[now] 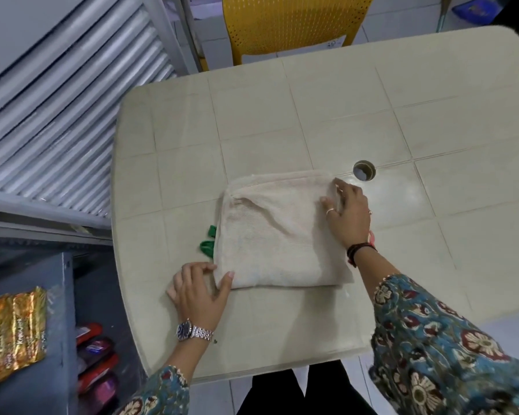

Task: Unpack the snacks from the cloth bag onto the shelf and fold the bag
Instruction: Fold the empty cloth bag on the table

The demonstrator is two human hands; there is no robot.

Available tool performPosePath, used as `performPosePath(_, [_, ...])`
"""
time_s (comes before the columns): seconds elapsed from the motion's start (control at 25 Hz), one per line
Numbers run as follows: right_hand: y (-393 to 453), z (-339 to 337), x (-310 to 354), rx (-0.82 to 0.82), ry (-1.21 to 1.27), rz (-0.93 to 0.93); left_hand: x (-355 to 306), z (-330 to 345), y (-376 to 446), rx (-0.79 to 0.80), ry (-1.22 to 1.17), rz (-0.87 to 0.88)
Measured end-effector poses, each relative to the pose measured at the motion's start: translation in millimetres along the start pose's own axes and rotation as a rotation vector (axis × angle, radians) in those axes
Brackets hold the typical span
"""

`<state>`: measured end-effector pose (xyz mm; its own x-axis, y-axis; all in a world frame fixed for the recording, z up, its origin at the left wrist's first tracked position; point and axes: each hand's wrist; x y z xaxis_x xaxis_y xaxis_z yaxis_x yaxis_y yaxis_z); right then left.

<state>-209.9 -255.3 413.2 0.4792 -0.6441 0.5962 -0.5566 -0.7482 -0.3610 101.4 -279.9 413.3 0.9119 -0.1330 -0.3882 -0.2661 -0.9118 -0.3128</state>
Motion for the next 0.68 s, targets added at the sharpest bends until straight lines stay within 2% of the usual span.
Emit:
performPosePath(0.12, [20,-10,9,0.091,0.011,-0.038,6,2,-13,0.045,-0.043,-0.039])
performPosePath(0.28, [48,-21,19,0.158,-0.055,-0.025,10,3,-15,0.045,-0.139,0.018])
performPosePath(0.44, [63,-34,20,0.081,0.082,0.078,27,5,-25,0.071,-0.180,0.041])
performPosePath(0.52, [59,-40,21,0.093,0.155,0.076,32,6,-32,0.088,-0.171,0.052])
performPosePath(0.6, [45,-41,24,0.164,0.169,0.000,27,1,-30,0.057,-0.192,0.027])
performPosePath(0.68, [18,-39,23,0.155,0.133,-0.011,7,-10,-16,-0.019,-0.205,0.042])
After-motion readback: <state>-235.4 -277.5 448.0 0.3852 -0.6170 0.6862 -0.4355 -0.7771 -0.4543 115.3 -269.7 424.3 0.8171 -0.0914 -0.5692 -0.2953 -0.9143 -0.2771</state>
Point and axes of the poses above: each hand's wrist, its own y-axis towards the middle knuckle, its own z-axis out of the palm, x = y × z, and after that the axes turned 14 degrees about x, right-handed
